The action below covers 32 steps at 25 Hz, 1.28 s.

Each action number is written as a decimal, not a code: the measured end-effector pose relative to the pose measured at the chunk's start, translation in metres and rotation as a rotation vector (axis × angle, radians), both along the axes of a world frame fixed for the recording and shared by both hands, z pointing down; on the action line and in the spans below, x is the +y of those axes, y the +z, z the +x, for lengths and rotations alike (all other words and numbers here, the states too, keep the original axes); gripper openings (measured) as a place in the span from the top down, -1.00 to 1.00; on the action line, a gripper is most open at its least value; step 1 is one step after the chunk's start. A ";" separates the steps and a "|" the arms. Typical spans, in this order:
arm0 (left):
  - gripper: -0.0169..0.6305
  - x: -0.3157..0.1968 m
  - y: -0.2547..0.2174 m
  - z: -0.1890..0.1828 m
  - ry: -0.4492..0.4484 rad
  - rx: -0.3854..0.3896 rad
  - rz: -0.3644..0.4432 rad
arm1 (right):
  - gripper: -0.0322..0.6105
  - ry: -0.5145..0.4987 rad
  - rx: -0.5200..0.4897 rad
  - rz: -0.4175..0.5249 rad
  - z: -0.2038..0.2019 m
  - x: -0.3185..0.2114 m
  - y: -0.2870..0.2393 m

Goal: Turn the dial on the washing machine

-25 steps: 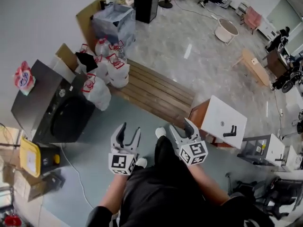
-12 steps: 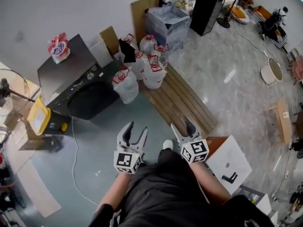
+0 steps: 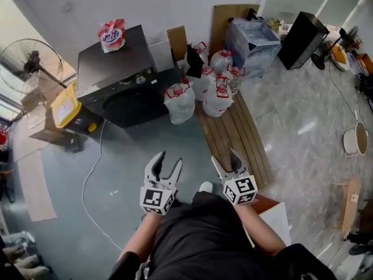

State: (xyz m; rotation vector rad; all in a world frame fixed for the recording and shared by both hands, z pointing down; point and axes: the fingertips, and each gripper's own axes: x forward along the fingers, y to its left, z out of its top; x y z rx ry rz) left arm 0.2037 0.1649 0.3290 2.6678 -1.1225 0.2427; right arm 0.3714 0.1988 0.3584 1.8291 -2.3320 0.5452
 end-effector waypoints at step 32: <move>0.26 -0.038 0.014 -0.110 -0.250 0.102 -0.018 | 0.17 -0.229 0.065 -0.054 -0.105 -0.073 0.019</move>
